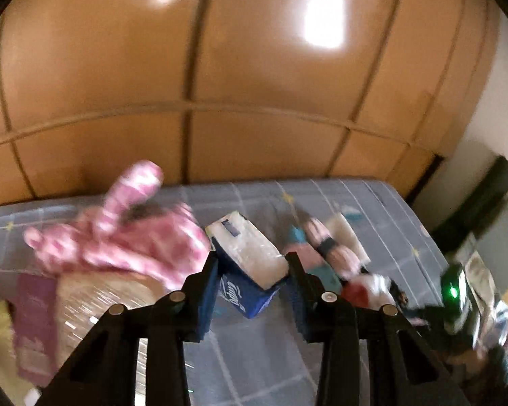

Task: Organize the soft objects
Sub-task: 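Carry the Tempo tissue pack into the gold tray and open the left tool, then carry the white socks into the gold tray and open the right tool, then move both open tools back over the pile of soft items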

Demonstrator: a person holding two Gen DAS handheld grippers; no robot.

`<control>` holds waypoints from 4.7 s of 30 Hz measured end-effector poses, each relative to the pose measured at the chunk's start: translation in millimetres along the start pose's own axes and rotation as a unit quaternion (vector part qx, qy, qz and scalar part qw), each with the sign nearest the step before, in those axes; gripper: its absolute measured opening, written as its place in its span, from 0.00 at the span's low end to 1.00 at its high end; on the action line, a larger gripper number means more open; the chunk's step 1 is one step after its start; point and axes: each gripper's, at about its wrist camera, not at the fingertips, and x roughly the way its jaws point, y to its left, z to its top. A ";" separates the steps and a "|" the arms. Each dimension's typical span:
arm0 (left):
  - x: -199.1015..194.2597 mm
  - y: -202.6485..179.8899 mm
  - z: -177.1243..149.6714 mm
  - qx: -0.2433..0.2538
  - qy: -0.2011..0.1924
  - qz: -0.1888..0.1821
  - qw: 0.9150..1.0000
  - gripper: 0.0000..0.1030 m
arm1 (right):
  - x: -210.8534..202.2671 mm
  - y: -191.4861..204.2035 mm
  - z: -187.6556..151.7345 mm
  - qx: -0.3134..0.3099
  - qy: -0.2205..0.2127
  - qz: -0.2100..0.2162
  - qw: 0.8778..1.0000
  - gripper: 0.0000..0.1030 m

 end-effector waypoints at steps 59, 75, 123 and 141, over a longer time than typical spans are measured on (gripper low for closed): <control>-175.6 280.7 -182.0 -0.272 -0.077 0.259 0.924 0.99 | 0.1 48.0 -23.4 -0.009 -0.036 -0.155 0.987 0.41; -188.3 216.6 -205.7 -0.221 -0.057 0.299 0.927 1.00 | -56.1 113.1 21.8 0.014 -0.116 -0.039 0.992 0.36; -267.2 273.4 -243.8 -0.311 -0.139 0.368 0.865 1.00 | -6.6 555.9 -47.8 -0.261 0.037 0.300 0.917 0.73; -241.3 219.7 -223.2 -0.237 -0.118 0.342 0.902 1.00 | -90.0 448.7 -69.1 -0.283 -0.160 0.199 0.925 0.79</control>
